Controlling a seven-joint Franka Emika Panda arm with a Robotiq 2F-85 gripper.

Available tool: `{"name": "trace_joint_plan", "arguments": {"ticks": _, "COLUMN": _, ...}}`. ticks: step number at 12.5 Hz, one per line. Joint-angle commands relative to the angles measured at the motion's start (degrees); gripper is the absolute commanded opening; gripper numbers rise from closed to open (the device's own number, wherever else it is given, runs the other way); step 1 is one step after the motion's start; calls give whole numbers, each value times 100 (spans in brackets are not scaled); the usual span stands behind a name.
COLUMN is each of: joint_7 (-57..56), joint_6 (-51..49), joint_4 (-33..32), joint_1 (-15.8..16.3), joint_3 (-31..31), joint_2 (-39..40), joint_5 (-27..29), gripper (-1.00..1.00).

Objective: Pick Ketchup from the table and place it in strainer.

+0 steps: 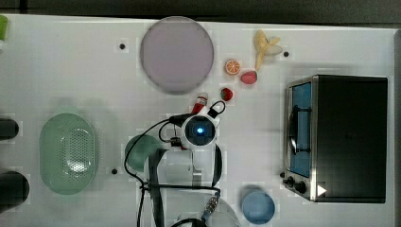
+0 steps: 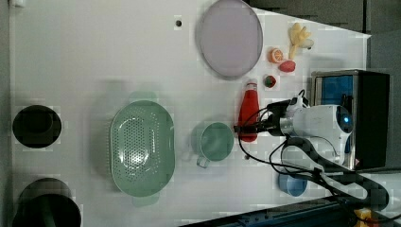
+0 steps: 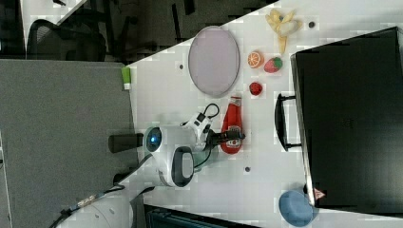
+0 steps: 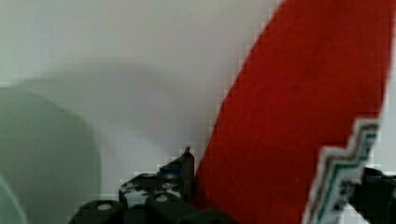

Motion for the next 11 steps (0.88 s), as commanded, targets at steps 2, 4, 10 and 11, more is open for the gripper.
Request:
{"name": "trace_joint_plan", "arguments": {"ticks": 2, "joint_7": -205, "joint_6": 195, "joint_4": 48, "joint_1": -4, "joint_3": -3, "joint_2": -215, "joint_5": -18, "gripper": 21}}
{"name": "trace_joint_plan", "arguments": {"ticks": 4, "joint_7": -200, "joint_6": 170, "joint_4": 54, "joint_1": -4, "joint_3": 10, "joint_2": -297, "joint_5": -18, "gripper": 20}}
{"name": "trace_joint_plan", "arguments": {"ticks": 10, "joint_7": -188, "joint_6": -1478, "joint_4": 182, "joint_1": -4, "joint_3": -38, "joint_2": -1702, "joint_5": -18, "gripper": 20}}
{"name": "trace_joint_plan", "arguments": {"ticks": 11, "joint_7": -190, "joint_6": -1927, "joint_4": 256, "joint_1": 1, "joint_3": -21, "joint_2": -2061, "joint_5": -18, "gripper": 20}}
